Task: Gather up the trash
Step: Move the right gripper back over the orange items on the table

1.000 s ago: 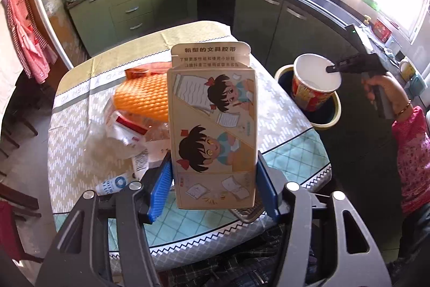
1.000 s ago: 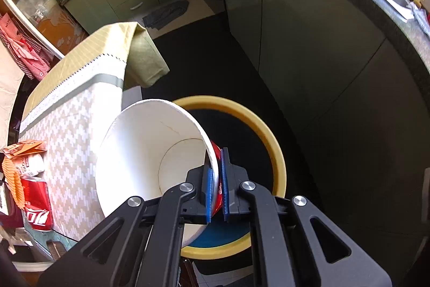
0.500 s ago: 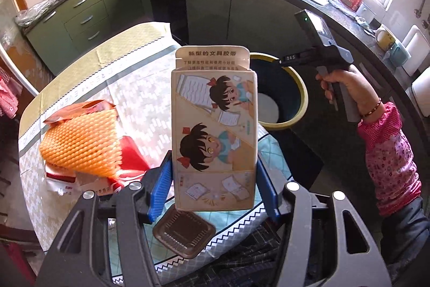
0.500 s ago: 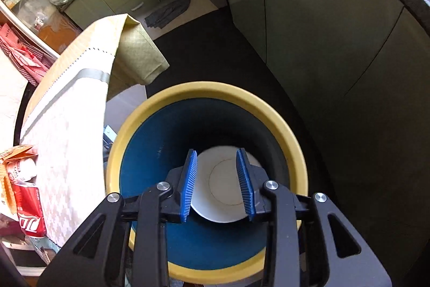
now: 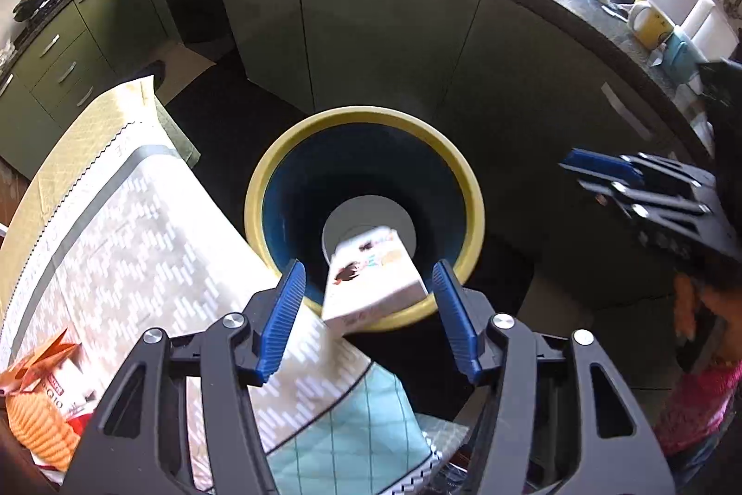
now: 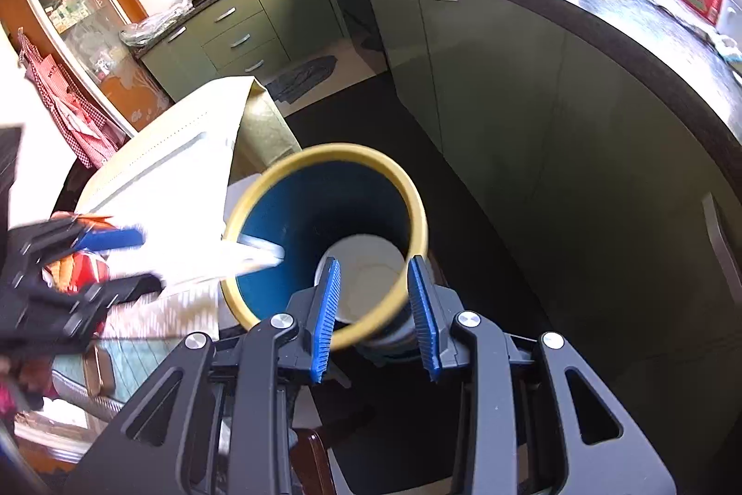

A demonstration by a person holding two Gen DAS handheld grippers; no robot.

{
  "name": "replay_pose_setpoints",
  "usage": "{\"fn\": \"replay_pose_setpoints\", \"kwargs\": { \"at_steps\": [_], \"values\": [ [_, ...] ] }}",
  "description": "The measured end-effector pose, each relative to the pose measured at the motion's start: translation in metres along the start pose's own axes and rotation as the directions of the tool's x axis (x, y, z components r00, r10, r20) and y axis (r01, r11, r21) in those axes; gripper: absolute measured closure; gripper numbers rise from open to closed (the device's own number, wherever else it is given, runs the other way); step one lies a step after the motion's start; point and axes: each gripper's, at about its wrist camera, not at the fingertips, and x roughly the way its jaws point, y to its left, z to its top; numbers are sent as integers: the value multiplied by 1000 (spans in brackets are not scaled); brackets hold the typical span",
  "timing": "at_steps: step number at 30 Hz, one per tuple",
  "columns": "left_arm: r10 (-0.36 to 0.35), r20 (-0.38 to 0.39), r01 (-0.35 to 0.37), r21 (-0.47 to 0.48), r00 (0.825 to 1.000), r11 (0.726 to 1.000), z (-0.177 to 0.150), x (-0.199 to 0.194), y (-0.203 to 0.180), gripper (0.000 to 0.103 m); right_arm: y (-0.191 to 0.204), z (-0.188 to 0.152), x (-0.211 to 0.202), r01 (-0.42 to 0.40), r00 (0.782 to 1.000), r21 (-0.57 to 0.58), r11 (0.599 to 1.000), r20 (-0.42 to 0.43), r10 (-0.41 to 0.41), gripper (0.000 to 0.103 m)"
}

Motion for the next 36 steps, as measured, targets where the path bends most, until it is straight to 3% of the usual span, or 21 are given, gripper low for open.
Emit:
{"fn": "replay_pose_setpoints", "kwargs": {
  "at_steps": [5,8,12,16,19,23,28,31,34,36],
  "values": [
    [29,-58,-30,-7,998,1000,24,49,-1,48,-9,-13,-15,7,1000,18,1000,10,-7,71],
    [9,-52,-12,-43,999,999,27,44,7,48,-6,-18,-27,-13,999,2,1000,31,13,71],
    [-33,12,34,-46,999,998,6,-7,20,46,14,-12,-28,-44,998,-44,998,38,45,70],
    [-36,103,43,-70,994,997,-41,-80,49,38,55,3,-10,-134,991,-129,982,6,136,70],
    [27,164,-9,-113,986,994,-85,-134,84,32,102,13,3,-191,982,-225,956,-31,189,65],
    [170,225,-118,-227,959,967,-145,-192,134,20,185,22,18,-276,961,-384,881,-85,264,65],
    [311,219,-216,-372,925,903,-208,-233,204,17,305,28,28,-374,923,-592,714,-166,346,65],
    [316,183,-215,-425,931,879,-235,-234,229,17,374,31,39,-410,904,-689,598,-217,369,65],
    [297,166,-194,-454,940,870,-257,-234,247,17,430,29,54,-374,919,-776,507,-236,317,67],
    [295,167,-189,-461,941,867,-266,-233,253,17,455,28,67,-341,934,-813,472,-236,268,74]
  ]
}}
